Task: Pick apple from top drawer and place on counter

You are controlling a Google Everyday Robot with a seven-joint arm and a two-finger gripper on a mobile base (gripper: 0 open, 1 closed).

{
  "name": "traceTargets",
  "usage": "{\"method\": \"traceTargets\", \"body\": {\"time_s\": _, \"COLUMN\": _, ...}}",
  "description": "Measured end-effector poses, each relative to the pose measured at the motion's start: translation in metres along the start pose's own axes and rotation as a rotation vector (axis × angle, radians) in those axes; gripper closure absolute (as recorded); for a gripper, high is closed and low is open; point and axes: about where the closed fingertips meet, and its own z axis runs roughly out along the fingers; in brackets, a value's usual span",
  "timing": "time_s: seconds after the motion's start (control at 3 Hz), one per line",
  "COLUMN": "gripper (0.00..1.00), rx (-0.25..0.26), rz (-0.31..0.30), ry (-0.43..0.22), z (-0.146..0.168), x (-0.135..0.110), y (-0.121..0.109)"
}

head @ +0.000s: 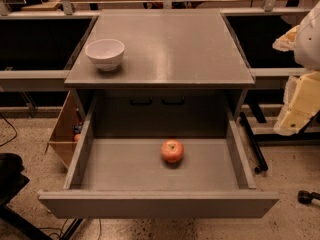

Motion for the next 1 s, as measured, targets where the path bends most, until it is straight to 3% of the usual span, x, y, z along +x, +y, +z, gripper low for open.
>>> {"method": "traceTargets", "body": {"time_s": 0.33, "gripper": 0.00, "rx": 0.001, "rz": 0.002, "ry": -0.003, "z": 0.005, "x": -0.004, "y": 0.001}}
{"method": "traceTargets", "body": {"time_s": 0.67, "gripper": 0.00, "rx": -0.061, "rz": 0.011, "ry": -0.073, "z": 0.055, "x": -0.011, "y": 0.021}}
{"method": "traceTargets", "body": {"time_s": 1.0, "gripper": 0.00, "rx": -0.140, "rz": 0.028, "ry": -0.174, "z": 0.137, "x": -0.019, "y": 0.049}}
